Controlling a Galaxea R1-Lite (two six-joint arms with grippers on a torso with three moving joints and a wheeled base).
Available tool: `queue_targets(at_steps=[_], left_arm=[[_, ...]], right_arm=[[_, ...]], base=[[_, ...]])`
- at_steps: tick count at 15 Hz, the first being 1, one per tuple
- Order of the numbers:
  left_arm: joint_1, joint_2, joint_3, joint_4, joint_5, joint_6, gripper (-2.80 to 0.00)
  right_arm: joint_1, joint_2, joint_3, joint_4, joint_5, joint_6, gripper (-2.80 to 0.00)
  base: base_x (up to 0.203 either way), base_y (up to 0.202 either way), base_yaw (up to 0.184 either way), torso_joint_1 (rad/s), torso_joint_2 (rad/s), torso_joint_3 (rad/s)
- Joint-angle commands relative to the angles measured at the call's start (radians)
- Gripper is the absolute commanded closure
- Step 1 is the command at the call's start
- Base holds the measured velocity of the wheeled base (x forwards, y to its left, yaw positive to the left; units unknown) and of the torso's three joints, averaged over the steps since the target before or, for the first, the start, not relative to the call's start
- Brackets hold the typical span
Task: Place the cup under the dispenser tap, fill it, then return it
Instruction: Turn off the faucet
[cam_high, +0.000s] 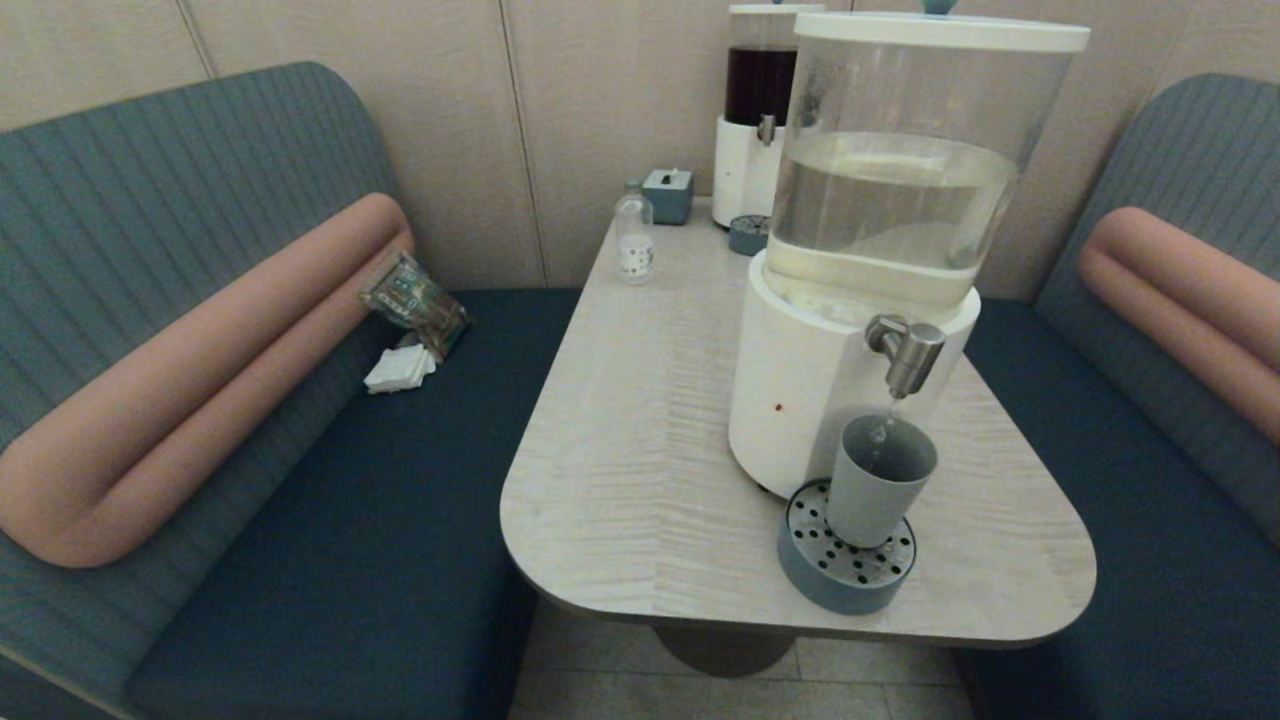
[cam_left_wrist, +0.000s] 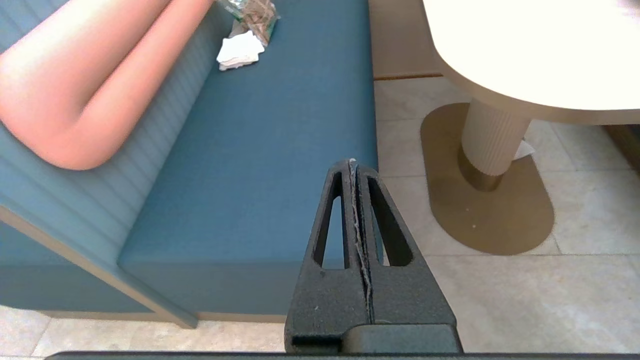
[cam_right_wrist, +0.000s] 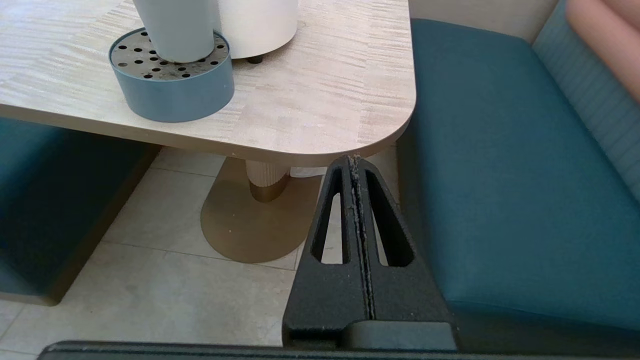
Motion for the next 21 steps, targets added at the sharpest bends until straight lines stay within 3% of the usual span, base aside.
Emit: queue_targets(at_steps=[1, 5, 6, 8, 9, 12, 14, 16, 18, 19, 21], left_arm=[[0.0, 0.001, -0.002, 0.011, -0.003, 0.021, 0.0], [0.0, 0.001, -0.025, 0.0, -0.024, 0.016, 0.0], [0.0, 0.005, -0.081, 0.011, -0.042, 0.015, 0.0], [0.0, 0.087, -0.309, 0.052, -0.11, 0.0, 0.0], [0.0, 0.176, -0.437, 0.066, -0.136, -0.039, 0.0], [-0.001, 0.59, -0.93, 0.093, -0.182, -0.296, 0.0], [-0.004, 0.864, -1.156, 0.108, -0.24, -0.473, 0.0], [-0.028, 1.078, -1.273, 0.116, -0.399, -0.61, 0.0], [-0.128, 1.247, -1.346, 0.09, -0.555, -0.788, 0.0], [-0.195, 1.315, -1.36, 0.022, -0.594, -0.906, 0.0], [-0.283, 1.412, -1.342, -0.28, -0.632, -1.184, 0.0]], right_arm=[[0.0, 0.002, 0.0, 0.0, -0.001, 0.002, 0.0], [0.0, -0.001, 0.004, -0.005, 0.0, 0.01, 0.0], [0.0, -0.001, 0.003, -0.005, 0.0, 0.01, 0.0], [0.0, -0.001, 0.003, -0.005, 0.0, 0.01, 0.0], [0.0, -0.001, 0.003, -0.005, 0.0, 0.01, 0.0], [0.0, -0.001, 0.003, -0.005, 0.0, 0.01, 0.0], [0.0, 0.0, 0.003, -0.005, 0.0, 0.01, 0.0], [0.001, -0.001, 0.003, -0.005, 0.0, 0.01, 0.0], [0.0, -0.001, 0.003, -0.005, 0.0, 0.01, 0.0], [0.0, -0.001, 0.003, -0.006, 0.0, 0.01, 0.0], [0.0, -0.001, 0.005, -0.005, 0.0, 0.01, 0.0]], base=[[0.0, 0.0, 0.0, 0.0, 0.0, 0.0], [0.0, 0.0, 0.0, 0.0, 0.0, 0.0], [0.0, 0.0, 0.0, 0.0, 0.0, 0.0], [0.0, 0.0, 0.0, 0.0, 0.0, 0.0], [0.0, 0.0, 0.0, 0.0, 0.0, 0.0], [0.0, 0.0, 0.0, 0.0, 0.0, 0.0], [0.0, 0.0, 0.0, 0.0, 0.0, 0.0], [0.0, 0.0, 0.0, 0.0, 0.0, 0.0], [0.0, 0.0, 0.0, 0.0, 0.0, 0.0], [0.0, 0.0, 0.0, 0.0, 0.0, 0.0], [0.0, 0.0, 0.0, 0.0, 0.0, 0.0]])
